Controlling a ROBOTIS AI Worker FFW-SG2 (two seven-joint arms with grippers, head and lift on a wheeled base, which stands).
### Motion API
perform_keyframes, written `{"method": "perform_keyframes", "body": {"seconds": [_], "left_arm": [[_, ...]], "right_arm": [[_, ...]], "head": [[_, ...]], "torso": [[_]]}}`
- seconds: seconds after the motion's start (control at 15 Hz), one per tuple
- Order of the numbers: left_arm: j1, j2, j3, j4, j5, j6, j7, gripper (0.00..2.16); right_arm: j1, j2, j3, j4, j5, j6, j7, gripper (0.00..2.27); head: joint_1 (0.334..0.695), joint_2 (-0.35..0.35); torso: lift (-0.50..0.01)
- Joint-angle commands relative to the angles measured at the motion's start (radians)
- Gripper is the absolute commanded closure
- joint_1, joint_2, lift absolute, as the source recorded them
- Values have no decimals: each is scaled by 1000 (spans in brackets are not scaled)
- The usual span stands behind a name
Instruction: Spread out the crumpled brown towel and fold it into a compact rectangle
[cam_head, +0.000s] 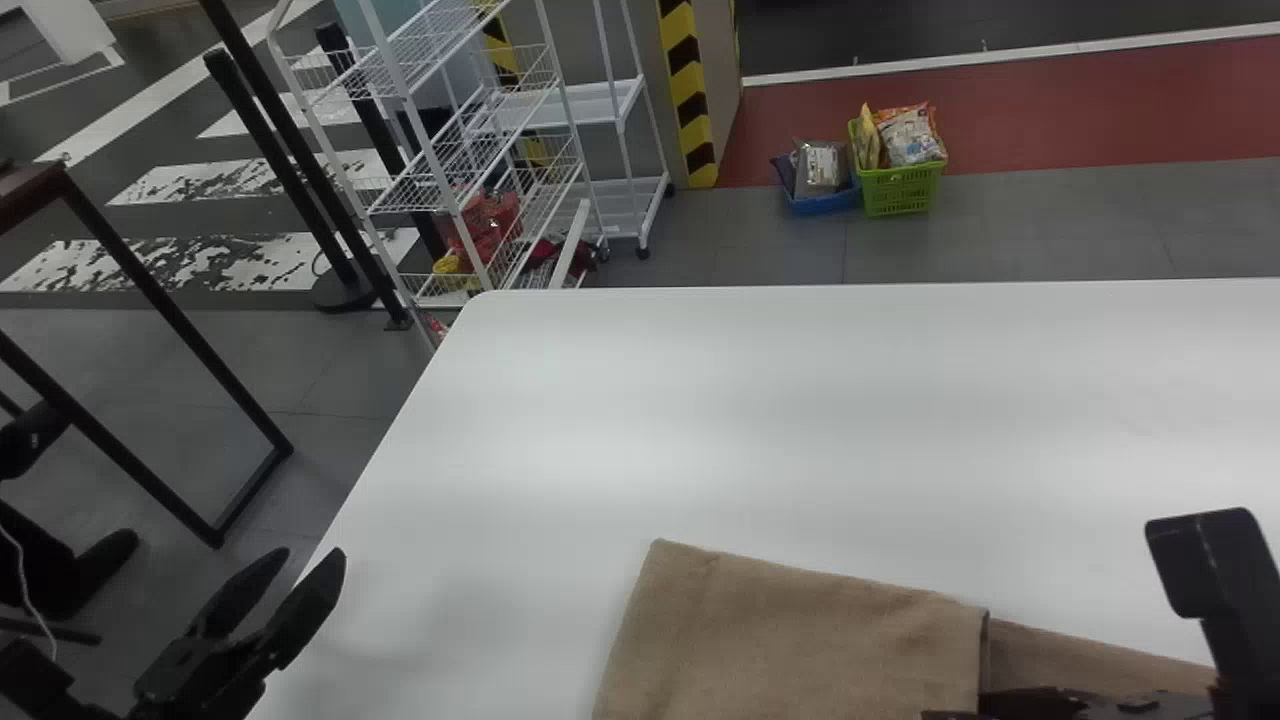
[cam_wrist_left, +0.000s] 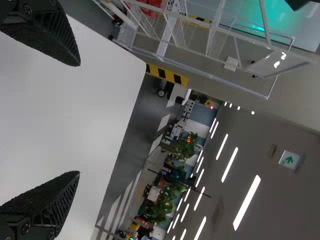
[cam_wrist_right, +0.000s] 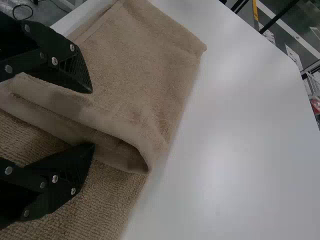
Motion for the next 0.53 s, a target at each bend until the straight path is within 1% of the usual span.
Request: {"method": "perform_keyframes", "body": {"seconds": [0.0, 0.27, 0.4, 0.47], "left_arm": [[0, 0, -1, 1, 0, -3, 0, 33], [0, 0, -6, 4, 0, -3, 0, 33], [0, 0, -7, 4, 0, -3, 0, 33], [0, 0, -7, 4, 0, -3, 0, 33]], "right_arm": [[-3, 1, -9, 4, -9, 0, -9, 589], [-22, 1, -19, 8, -15, 3, -11, 589], [-38, 1, -19, 25, -14, 6, -14, 772], [-43, 1, -19, 30, -17, 6, -23, 768]], "head": [[695, 350], [695, 350], [695, 350], [695, 350]], "torso": [[-127], [-127], [-127], [-127]]}}
